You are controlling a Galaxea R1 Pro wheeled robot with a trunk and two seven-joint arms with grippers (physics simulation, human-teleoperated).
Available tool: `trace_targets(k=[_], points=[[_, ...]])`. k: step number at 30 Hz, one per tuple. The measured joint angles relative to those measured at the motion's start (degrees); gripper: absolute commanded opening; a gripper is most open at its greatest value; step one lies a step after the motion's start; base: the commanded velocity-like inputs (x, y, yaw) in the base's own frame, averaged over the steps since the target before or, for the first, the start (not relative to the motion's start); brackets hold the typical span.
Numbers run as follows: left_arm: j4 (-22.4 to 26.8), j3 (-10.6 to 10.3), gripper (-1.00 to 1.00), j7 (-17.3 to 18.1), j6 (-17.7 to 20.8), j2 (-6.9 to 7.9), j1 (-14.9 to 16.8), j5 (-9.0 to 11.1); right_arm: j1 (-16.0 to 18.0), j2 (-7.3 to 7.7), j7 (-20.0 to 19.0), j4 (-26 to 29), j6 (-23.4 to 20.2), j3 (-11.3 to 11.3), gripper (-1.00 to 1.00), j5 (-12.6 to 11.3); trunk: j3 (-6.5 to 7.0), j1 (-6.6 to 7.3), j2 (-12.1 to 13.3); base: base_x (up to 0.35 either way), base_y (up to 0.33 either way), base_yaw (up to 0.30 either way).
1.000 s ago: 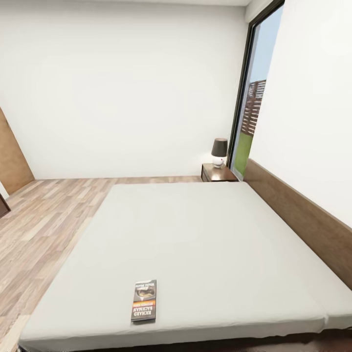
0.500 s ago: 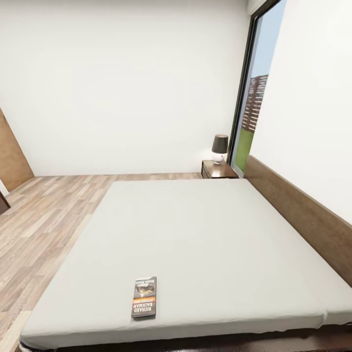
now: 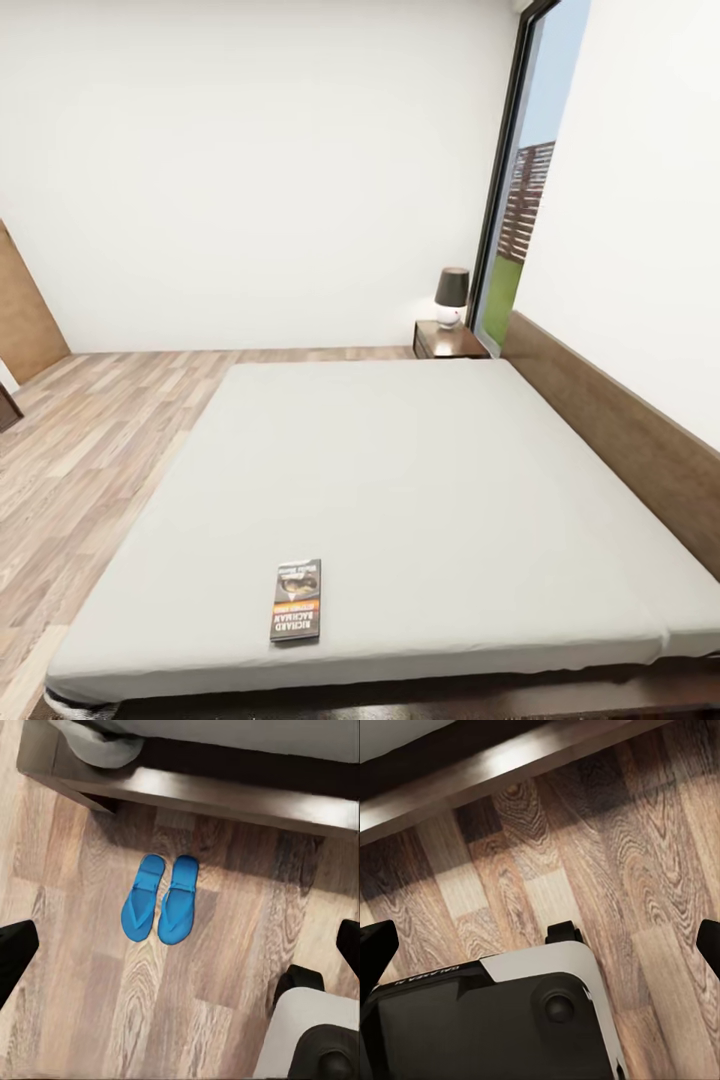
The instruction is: In the bedroom, move the book from the bed onto either nightstand, and place the two sandals side by side next to the bed.
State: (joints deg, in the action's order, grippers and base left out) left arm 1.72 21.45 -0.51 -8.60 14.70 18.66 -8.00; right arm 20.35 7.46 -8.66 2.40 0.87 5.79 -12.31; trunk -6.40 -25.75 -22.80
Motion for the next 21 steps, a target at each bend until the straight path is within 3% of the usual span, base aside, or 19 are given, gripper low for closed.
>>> trace_targets(k=[2, 4, 5, 8, 9, 10, 11, 12, 14, 15, 17, 20, 21], points=[[0.1, 0.2, 1.0, 0.7, 0.8, 2.89, 0.2, 1.9, 0.0, 0.0, 0.0, 0.0, 0.0, 0.0, 1.0, 0.0, -0.18, 0.0, 0.0, 0.0, 0.0, 0.06], [0.3, 0.3, 1.0, 2.1, 1.6, 4.86, 0.3, 3.3, 0.0, 0.0, 0.0, 0.0, 0.0, 0.0, 1.0, 0.0, -0.36, 0.0, 0.0, 0.0, 0.0, 0.061], [1.0, 0.4, 1.0, 4.8, 2.5, 6.49, 0.4, 4.4, 0.0, 0.0, 0.0, 0.0, 0.0, 0.0, 1.0, 0.0, -0.44, 0.0, 0.0, 0.0, 0.0, 0.061], [3.4, 0.5, 1.0, 11.8, 4.0, 8.87, 0.5, 5.9, 0.0, 0.0, 0.0, 0.0, 0.0, 0.0, 1.0, 0.0, -0.71, 0.0, 0.0, 0.0, 0.0, 0.061], [5.7, 0.7, 1.0, 18.3, 5.2, 10.25, 0.5, 6.6, 0.0, 0.0, 0.0, 0.0, 0.0, 0.0, 1.0, 0.0, -0.79, 0.0, 0.0, 0.0, 0.0, 0.062], [7.0, 0.7, 1.0, 22.1, 5.9, 10.95, 0.5, 6.9, 0.0, 0.0, 0.0, 0.0, 0.0, 0.0, 1.0, 0.0, -0.88, 0.0, 0.0, 0.0, 0.0, 0.062], [9.3, 0.8, 1.0, 30.0, 7.6, 12.1, 0.5, 7.3, 0.0, 0.0, 0.0, 0.0, 0.0, 0.0, 1.0, 0.0, -0.97, 0.0, 0.0, 0.0, 0.0, 0.062], [10.4, 0.7, 1.0, 34.2, 8.7, 12.67, 0.5, 7.4, 0.0, 0.0, 0.0, 0.0, 0.0, 0.0, 1.0, 0.0, -1.06, 0.0, 0.0, 0.0, 0.0, 0.062], [14.6, 0.8, 1.0, 50.7, 12.8, 14.51, 0.5, 7.8, 0.0, 0.0, 0.0, 0.0, 0.0, 0.0, 1.0, 0.0, -1.23, 0.0, 0.0, 0.0, 0.0, 0.062], [18.5, 0.8, 1.0, 59.0, 14.6, 14.9, 0.5, 8.0, 0.0, 0.0, 0.0, 0.0, 0.0, 0.0, 1.0, 0.0, -1.32, 0.0, 0.0, 0.0, 0.0, 0.062], [21.7, 0.7, 1.0, 62.7, 16.1, 14.65, 0.5, 8.0, 0.0, 0.0, 0.0, 0.0, 0.0, 0.0, 1.0, 0.0, -1.5, 0.0, 0.0, 0.0, 0.0, 0.062], [28.7, 0.5, 1.0, 65.2, 22.2, 12.29, 0.6, 8.0, 0.0, 0.0, 0.0, 0.0, 0.0, -0.1, 1.0, 0.0, -1.77, 0.0, 0.0, 0.0, 0.0, 0.06], [32.1, 0.5, 1.0, 65.5, 25.5, 10.79, 0.6, 8.1, 0.0, 0.0, 0.0, 0.0, 0.0, -0.1, 1.0, 0.0, -1.86, 0.0, 0.0, 0.0, 0.0, 0.05]])
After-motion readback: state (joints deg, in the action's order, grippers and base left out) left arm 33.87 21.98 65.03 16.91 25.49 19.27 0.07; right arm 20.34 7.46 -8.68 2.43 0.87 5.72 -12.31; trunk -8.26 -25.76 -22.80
